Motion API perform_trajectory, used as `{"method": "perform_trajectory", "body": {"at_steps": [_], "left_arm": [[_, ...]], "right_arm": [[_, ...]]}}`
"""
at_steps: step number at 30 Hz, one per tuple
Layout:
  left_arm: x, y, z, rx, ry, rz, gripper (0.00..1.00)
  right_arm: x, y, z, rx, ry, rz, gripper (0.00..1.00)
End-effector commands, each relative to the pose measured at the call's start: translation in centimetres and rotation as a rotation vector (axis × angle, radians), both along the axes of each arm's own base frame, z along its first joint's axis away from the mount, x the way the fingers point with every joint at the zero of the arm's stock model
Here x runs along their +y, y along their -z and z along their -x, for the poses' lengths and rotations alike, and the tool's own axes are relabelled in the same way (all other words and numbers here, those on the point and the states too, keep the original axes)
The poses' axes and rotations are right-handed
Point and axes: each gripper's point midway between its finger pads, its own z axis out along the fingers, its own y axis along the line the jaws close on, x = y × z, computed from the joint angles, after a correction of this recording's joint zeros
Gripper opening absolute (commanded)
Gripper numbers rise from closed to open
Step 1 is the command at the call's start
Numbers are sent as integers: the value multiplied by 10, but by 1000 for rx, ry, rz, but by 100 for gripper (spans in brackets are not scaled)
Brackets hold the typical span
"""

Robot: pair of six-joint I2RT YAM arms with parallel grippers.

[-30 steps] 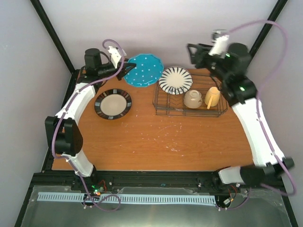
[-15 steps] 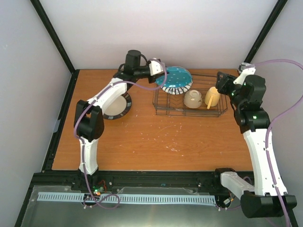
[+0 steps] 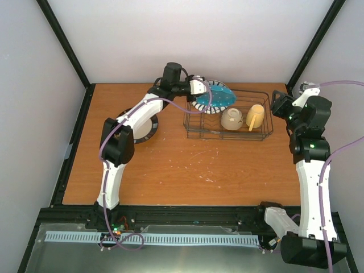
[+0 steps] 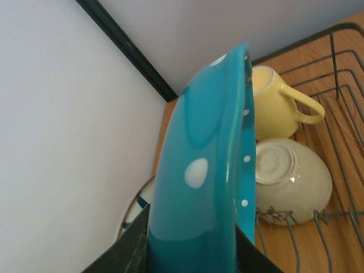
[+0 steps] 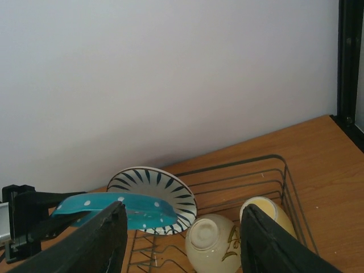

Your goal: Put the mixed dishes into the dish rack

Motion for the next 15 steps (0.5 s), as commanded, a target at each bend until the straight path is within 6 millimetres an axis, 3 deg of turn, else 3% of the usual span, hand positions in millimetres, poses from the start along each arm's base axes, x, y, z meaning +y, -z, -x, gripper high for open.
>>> {"method": "perform_trajectory", "body": {"at_steps": [1, 15], "left_arm": [[1, -60, 2, -154, 18, 55, 1], [-11, -5, -7, -69, 6, -4, 1]], "right_arm": [[-4, 5, -5, 0, -21, -20, 54], [-3, 8, -12, 2, -34, -14, 54]]}}
